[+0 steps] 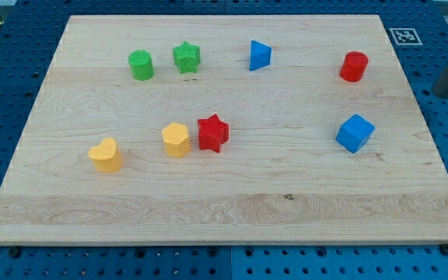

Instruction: Move the red circle right to the red star

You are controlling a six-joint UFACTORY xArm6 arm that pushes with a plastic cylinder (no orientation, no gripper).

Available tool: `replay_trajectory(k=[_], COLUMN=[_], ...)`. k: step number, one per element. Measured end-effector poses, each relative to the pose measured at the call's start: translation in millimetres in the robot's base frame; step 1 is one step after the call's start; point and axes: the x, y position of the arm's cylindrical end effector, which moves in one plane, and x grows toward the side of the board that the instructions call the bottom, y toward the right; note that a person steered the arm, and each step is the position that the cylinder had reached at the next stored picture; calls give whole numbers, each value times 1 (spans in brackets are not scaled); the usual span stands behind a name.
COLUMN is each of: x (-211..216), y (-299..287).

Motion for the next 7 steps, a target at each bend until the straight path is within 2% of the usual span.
replay_trajectory(k=[1,2,4,6,7], x=[-38,-47,-31,-100,-79], y=[-20,-68,-160,-147,-181])
